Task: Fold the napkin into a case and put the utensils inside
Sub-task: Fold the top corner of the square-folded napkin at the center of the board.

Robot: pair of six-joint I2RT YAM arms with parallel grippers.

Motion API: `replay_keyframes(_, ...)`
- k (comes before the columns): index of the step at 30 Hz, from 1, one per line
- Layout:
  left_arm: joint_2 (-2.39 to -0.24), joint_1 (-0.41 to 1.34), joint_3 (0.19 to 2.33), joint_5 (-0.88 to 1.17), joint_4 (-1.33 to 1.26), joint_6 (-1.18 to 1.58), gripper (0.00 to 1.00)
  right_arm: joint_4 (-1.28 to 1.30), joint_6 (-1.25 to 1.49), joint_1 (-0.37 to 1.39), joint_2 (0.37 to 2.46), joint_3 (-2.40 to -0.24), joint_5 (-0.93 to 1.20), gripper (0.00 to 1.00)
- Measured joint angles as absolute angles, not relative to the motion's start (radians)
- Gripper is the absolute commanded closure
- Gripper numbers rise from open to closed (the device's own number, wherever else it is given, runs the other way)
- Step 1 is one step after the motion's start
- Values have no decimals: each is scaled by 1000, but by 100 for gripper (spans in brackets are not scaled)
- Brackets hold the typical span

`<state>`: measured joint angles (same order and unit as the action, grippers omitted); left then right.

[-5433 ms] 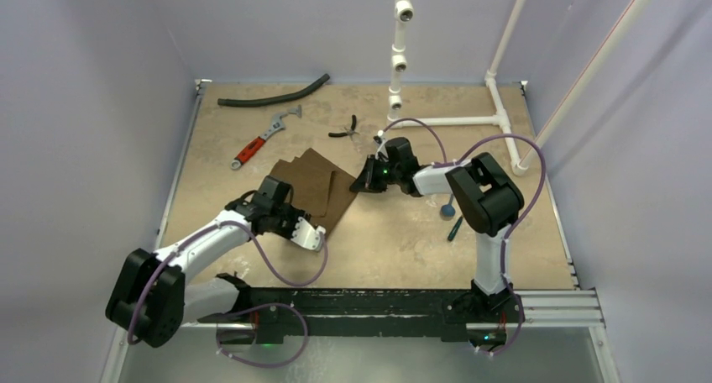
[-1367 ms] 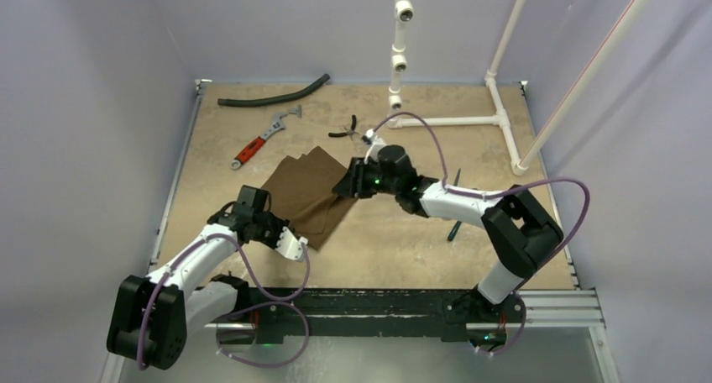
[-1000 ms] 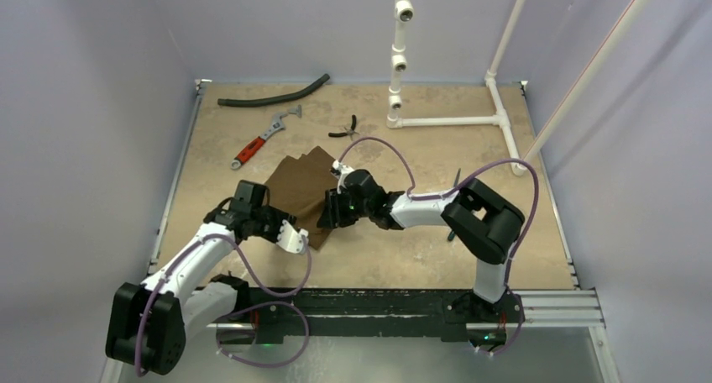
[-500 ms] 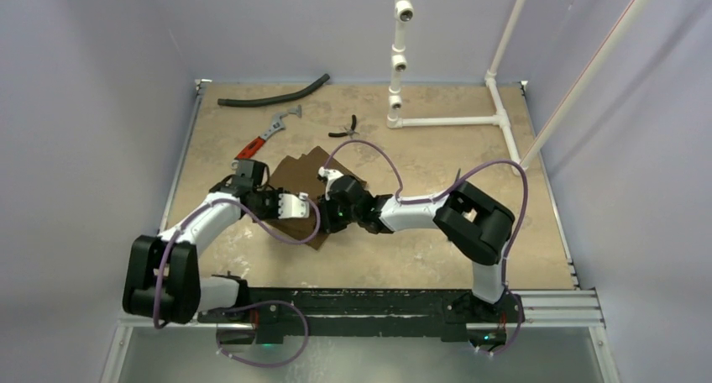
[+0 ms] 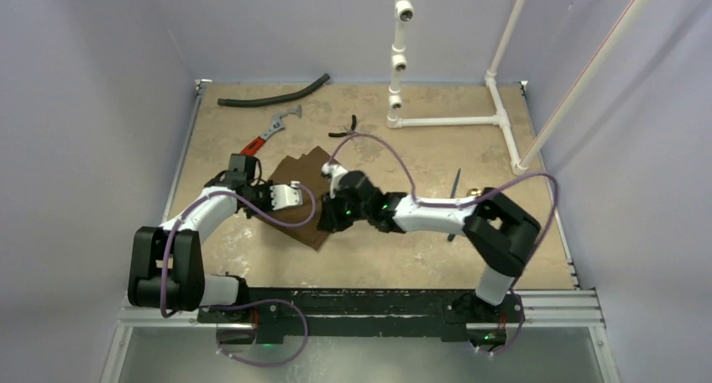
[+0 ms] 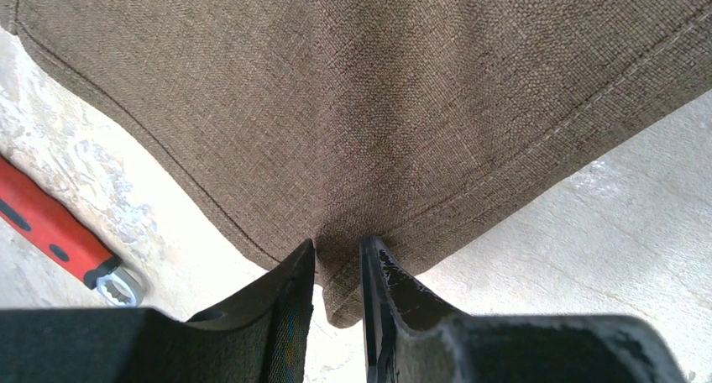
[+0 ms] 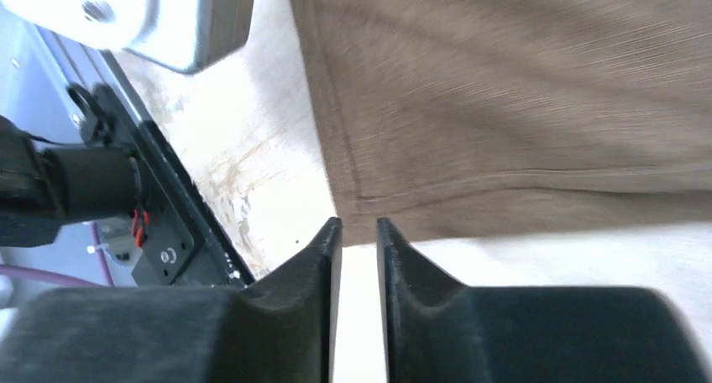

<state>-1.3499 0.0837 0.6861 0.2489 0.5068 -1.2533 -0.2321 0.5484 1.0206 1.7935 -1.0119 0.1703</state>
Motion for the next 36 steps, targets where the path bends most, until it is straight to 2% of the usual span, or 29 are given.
replay_keyframes(2, -1350, 83, 686, 250, 500, -1249, 75, -229, 561, 957, 1716, -979, 196, 66)
replay_keyframes(5, -1348, 79, 684, 250, 483, -1249, 75, -253, 598, 816, 1626, -946, 222, 65)
replay_keyframes(8, -1340, 79, 675, 252, 471, -1249, 75, -297, 637, 752, 1637, -944, 230, 66)
replay_keyframes(11, -1329, 79, 672, 257, 464, -1248, 75, -326, 678, 765, 1692, -935, 252, 68)
replay_keyframes(14, -1322, 79, 671, 259, 456, -1243, 76, -332, 704, 780, 1744, -937, 268, 74)
replay_keyframes(17, -1320, 79, 665, 265, 453, -1241, 76, -326, 715, 780, 1790, -991, 284, 85)
replay_keyframes(21, -1318, 79, 658, 266, 452, -1241, 77, -371, 741, 747, 1833, -1036, 310, 90)
replay_keyframes(30, -1308, 79, 624, 260, 426, -1242, 78, -439, 777, 554, 1874, -853, 390, 88)
replay_keyframes(36, -1301, 79, 616, 257, 431, -1235, 73, -448, 739, 529, 1867, -852, 433, 79)
